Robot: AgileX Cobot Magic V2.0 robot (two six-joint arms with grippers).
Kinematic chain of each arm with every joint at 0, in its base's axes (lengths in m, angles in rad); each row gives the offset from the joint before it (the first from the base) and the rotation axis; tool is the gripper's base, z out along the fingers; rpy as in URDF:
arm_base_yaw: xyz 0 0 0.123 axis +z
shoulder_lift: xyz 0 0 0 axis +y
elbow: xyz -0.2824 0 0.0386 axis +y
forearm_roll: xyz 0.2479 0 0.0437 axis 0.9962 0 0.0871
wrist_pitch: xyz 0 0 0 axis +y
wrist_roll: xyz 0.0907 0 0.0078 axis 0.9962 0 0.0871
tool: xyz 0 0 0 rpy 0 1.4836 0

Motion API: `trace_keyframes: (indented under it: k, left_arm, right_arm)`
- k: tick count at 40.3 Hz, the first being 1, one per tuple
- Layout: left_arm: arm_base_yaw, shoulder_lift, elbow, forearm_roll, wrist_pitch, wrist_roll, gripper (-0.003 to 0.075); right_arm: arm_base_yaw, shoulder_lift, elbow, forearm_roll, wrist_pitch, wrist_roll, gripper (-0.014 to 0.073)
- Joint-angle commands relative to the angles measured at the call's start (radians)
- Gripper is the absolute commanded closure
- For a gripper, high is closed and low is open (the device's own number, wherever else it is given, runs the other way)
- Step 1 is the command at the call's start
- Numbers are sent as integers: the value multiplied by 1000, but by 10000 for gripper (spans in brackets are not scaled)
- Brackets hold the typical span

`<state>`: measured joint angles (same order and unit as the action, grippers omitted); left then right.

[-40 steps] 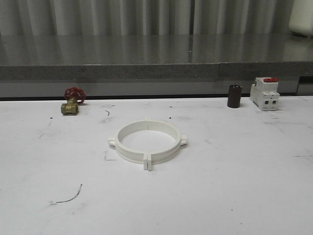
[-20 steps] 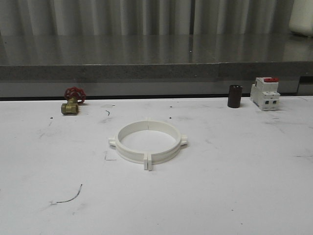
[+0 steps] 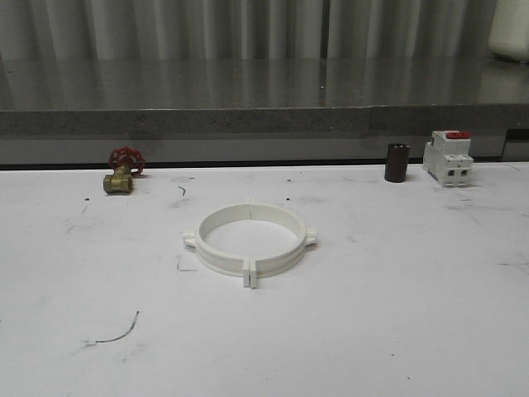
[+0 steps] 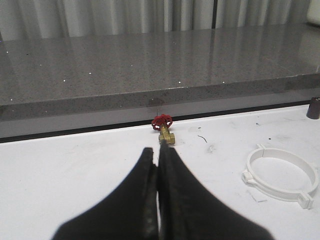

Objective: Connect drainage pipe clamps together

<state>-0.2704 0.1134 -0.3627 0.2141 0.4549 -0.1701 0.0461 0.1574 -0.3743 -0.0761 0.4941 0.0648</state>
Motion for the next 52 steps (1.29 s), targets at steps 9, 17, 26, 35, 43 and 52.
trace_keyframes:
  k: [9,17,26,35,43,52]
  left_arm:
    - [5,5,6,-146,-162,189,741]
    - [30,-86,125,-233,-277,296,741]
    - [171,-137,257,-228,-311,300,741]
    - [255,-139,373,-230,-398,300,741]
    - [255,-139,370,-230,-393,300,741]
    - [255,-139,370,-230,-393,300,741]
  right_arm:
    - [0,10,-25,-14,-90,-6,715]
    - [0,10,-25,-14,-90,-6,715]
    - [0,10,-25,-14,-88,-6,715]
    - [0,10,-25,-14,-88,-6,715]
    - [0,10,-25,-14,-88,-6,715]
    - [0,10,-25,-14,-88,-6,715]
